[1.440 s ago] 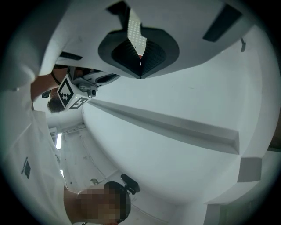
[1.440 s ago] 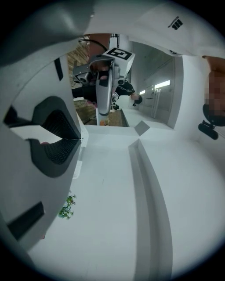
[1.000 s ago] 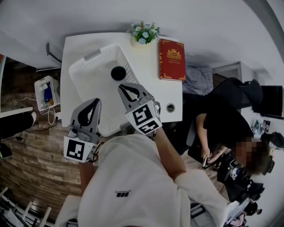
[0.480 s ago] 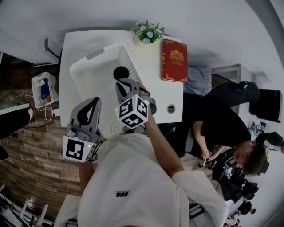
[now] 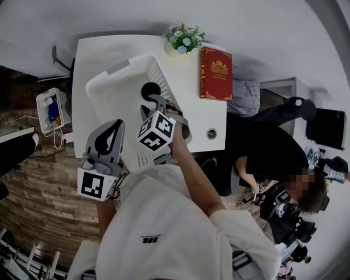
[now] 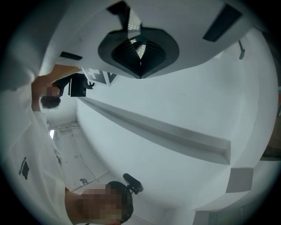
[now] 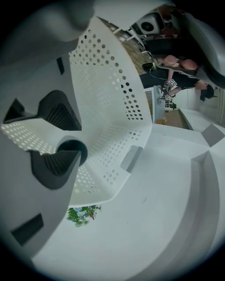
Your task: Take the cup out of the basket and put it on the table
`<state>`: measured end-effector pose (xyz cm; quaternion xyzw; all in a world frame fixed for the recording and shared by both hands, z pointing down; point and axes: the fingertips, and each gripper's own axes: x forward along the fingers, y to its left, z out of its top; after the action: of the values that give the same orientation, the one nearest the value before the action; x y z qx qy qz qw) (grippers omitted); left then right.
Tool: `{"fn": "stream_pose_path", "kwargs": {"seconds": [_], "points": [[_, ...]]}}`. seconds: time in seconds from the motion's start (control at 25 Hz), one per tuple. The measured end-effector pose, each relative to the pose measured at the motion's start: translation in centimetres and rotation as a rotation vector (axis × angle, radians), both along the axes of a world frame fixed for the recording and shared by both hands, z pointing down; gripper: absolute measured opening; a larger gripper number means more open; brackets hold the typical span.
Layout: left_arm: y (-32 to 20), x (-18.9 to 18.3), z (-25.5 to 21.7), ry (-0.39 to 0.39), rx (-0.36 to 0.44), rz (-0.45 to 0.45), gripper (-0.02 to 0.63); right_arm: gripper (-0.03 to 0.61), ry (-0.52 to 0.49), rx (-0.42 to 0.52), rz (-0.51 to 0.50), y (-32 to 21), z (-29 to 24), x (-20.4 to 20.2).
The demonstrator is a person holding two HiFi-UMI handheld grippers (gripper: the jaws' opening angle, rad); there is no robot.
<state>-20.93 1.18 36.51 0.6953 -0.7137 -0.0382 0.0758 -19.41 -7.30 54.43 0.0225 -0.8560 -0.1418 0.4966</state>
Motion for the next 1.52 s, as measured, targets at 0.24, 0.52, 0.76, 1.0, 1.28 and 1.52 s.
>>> {"fn": "stream_pose_path", "kwargs": {"seconds": [0.24, 0.52, 0.76, 1.0, 1.28, 1.52], "points": [[-0.1, -0.5, 0.3, 0.003, -0.007, -0.005, 0.009, 0.127, 0.101, 0.063, -0.018, -0.5, 2.2, -0.6], [-0.2, -1.1, 0.8, 0.014, -0.021, -0.018, 0.009, 0.127, 0.201, 0.115, -0.027, -1.2, 3.8, -0.6], [-0.2, -1.2, 1.0, 0.018, -0.026, -0.026, 0.009, 0.127, 0.253, 0.145, -0.045, -1.4, 5.2, -0.7], [0.0, -1.4, 1.1, 0.017, -0.034, -0.04, 0.009, 0.058, 0.267, 0.195, -0.087, -1.4, 5.9, -0.6], [-0.2, -1.3, 1.1, 0.015, -0.032, -0.038, 0.009, 0.038, 0.242, 0.204, -0.139, -1.0, 6.0, -0.4], [-0.2, -1.0, 1.2, 0.019, -0.035, -0.034, 0.009, 0.031, 0.228, 0.186, -0.164, -0.6, 6.0, -0.3]]}}
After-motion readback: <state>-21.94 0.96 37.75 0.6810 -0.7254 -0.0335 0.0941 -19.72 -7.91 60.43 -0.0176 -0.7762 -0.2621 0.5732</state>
